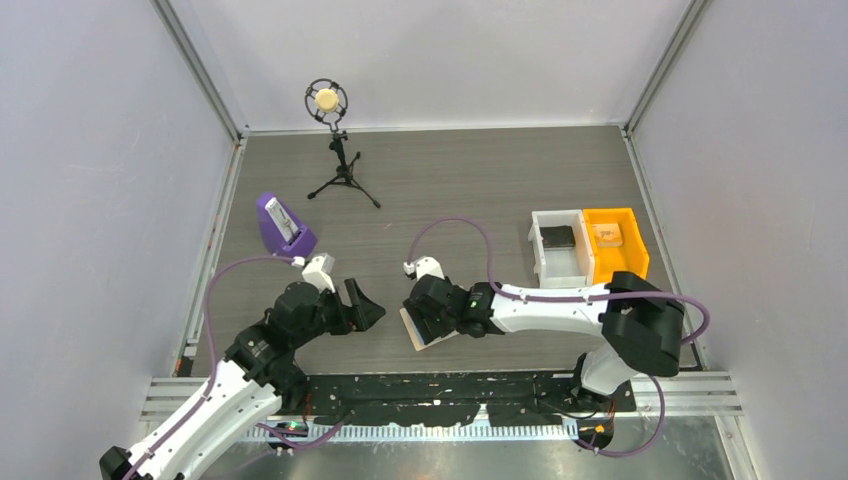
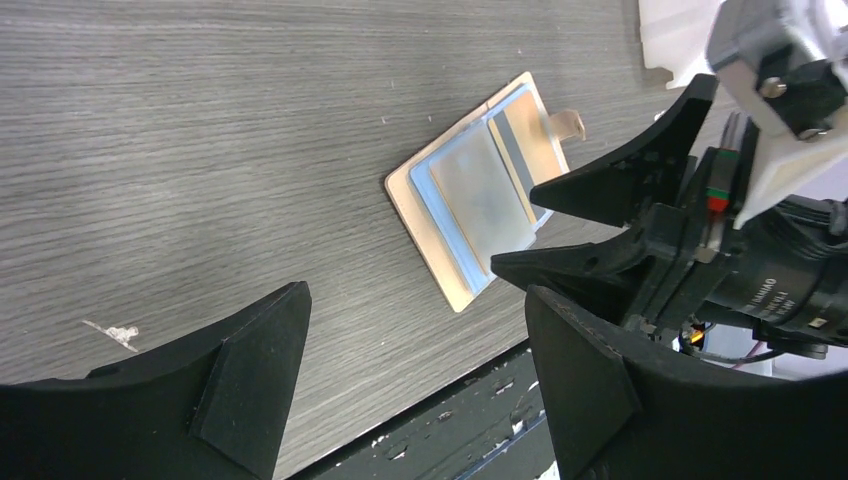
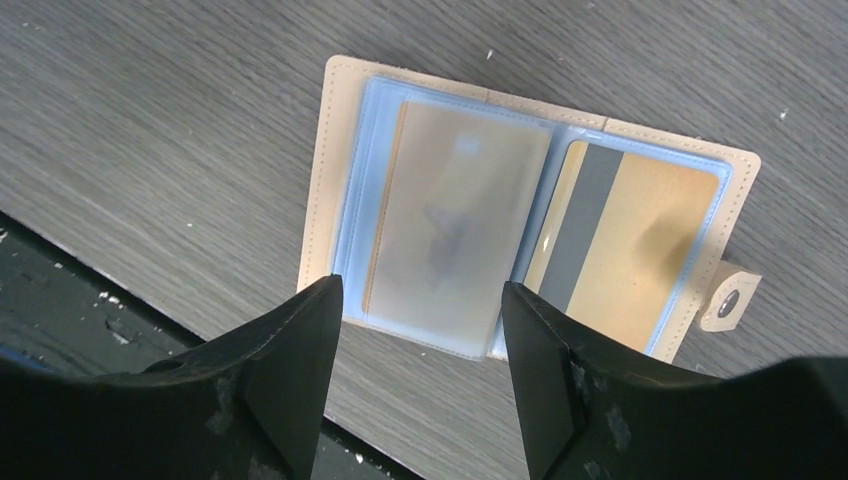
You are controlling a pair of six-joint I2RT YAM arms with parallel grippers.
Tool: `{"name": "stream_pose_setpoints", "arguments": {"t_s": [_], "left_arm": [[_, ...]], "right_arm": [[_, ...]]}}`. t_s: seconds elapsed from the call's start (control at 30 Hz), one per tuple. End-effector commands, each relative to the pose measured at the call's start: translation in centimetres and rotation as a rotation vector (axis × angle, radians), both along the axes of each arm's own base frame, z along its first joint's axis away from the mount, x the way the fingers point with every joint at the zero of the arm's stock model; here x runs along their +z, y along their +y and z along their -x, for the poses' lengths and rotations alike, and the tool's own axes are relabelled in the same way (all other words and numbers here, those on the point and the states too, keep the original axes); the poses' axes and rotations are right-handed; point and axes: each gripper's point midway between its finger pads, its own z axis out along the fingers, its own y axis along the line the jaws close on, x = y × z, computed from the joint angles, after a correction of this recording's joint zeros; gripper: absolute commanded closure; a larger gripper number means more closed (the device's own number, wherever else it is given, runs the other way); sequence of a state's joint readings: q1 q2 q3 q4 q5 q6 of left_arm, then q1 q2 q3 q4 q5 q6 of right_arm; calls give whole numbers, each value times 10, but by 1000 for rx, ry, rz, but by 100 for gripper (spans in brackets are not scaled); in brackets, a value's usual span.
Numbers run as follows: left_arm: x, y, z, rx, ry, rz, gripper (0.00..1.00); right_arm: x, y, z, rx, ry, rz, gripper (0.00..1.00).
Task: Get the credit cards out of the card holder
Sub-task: Remove the credit card from the card holder.
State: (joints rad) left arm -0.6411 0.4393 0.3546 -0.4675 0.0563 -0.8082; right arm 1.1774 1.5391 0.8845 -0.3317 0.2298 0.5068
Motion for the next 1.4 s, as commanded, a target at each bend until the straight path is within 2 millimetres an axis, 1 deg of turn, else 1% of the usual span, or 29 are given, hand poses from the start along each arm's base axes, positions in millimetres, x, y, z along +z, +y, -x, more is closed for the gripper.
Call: {"name": "stream_pose_setpoints", "arguments": {"t_s": [0.0, 0.23, 0.63, 0.67, 0.8, 0.87, 0.93, 1.03, 1.13, 1.23, 1.27, 1.3, 1.33, 1.37], "left_arm": [[7, 4, -5, 37, -34, 11, 18], [6, 5, -4, 34, -34, 14, 18], [6, 4, -5, 36, -39, 19, 18], [7, 4, -6, 38, -39, 17, 18], [6, 4, -6, 37, -38, 10, 18], [6, 5, -6, 38, -38, 8, 18], [6, 5, -6, 40, -38, 7, 18], [4, 5, -7, 40, -33, 2, 18], [2, 2, -6, 29, -25, 3, 18], [0, -2, -7, 15, -11, 4, 18], [-1, -3, -7, 9, -6, 6, 18], [-2, -5, -7, 4, 0, 8, 18], [-2, -7, -7, -3, 3, 11, 18], [-3, -9, -7, -9, 9, 12, 18]], "right_arm": [[8, 7, -12, -21, -64, 20, 33], [-3, 8, -13, -3, -60, 60, 33], [-10, 12, -10, 26, -54, 93, 32], [-12, 9, -10, 22, -55, 112, 33], [-14, 9, -10, 20, -55, 126, 37], [-13, 10, -10, 14, -55, 106, 42], [-9, 13, -9, 10, -54, 70, 43], [-3, 20, -7, 8, -42, 8, 43], [0, 23, -10, -6, -21, -39, 43], [5, 26, -10, -13, 21, -124, 43], [4, 25, -14, -27, 28, -153, 43], [8, 28, -11, -24, 52, -193, 43], [7, 28, -13, -31, 78, -233, 44], [10, 28, -13, -33, 89, -261, 44]]}}
